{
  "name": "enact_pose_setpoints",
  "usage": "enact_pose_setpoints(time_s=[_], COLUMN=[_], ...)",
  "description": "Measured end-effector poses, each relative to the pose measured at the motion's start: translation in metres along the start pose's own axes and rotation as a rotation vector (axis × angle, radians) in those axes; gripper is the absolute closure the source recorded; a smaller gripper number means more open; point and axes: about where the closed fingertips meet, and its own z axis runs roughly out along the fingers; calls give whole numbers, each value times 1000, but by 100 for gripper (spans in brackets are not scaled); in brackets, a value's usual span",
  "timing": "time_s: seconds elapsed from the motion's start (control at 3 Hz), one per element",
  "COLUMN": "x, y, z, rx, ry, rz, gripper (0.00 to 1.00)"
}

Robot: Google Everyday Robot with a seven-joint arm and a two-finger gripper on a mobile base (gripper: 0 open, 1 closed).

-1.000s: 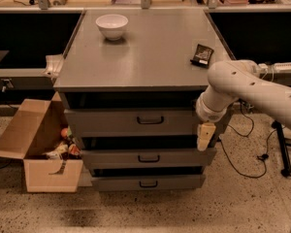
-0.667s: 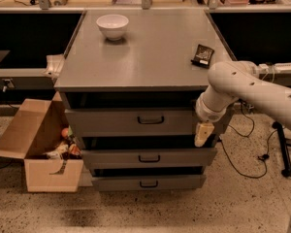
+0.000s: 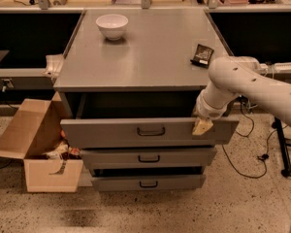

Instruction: Open top drawer

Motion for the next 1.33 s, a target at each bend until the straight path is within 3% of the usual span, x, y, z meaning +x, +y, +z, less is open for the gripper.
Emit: enact_pose_setpoints(time_s=[0.33, 0.67, 1.0, 1.33], x=[-4, -4, -4, -4], y=[14, 14, 14, 14], z=[-12, -12, -12, -12], rx=[12, 12, 12, 12], ry=[-26, -26, -26, -26], rz=[-2, -2, -2, -2], gripper=[99, 100, 82, 57])
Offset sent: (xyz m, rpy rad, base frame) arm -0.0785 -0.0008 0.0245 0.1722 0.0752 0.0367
